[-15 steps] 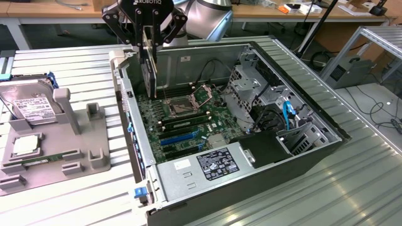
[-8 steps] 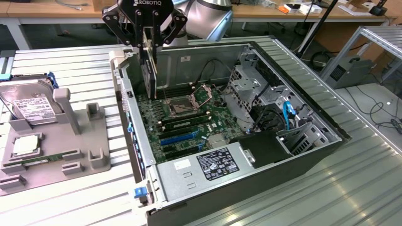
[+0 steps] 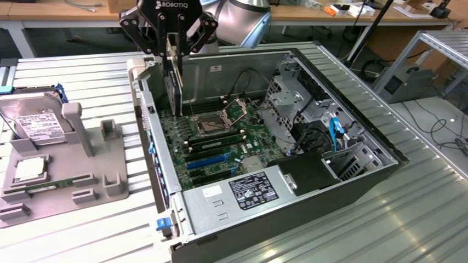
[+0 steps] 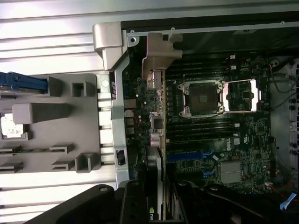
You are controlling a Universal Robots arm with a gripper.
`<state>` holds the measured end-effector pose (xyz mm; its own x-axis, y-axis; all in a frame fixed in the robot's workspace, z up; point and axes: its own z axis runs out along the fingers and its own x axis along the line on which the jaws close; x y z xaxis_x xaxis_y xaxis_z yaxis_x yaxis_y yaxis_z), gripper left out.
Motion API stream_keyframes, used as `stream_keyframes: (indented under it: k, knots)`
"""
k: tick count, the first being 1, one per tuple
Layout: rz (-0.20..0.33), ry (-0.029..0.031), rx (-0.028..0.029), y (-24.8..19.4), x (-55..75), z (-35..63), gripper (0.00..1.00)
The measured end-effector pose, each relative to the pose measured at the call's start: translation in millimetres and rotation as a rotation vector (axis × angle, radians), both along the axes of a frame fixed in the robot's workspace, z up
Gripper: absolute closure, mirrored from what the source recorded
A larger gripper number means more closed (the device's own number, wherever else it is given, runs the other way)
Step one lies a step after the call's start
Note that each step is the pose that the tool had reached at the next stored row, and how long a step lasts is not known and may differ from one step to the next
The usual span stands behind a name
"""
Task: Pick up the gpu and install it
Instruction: 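Pick up the gpu and move the gpu toward the slot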
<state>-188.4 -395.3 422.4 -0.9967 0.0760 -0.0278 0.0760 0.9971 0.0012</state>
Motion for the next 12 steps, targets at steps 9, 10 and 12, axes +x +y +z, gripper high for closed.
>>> stream_keyframes:
  k: [9,10,12]
  knots:
    - [0.000,0.0000,-0.0051,0.0,11.0,-3.6,0.73]
    - [0.000,0.0000,-0.0062,0.0,12.9,-4.1,0.73]
    - [0.000,0.0000,-0.0079,0.0,16.0,-5.1,0.73]
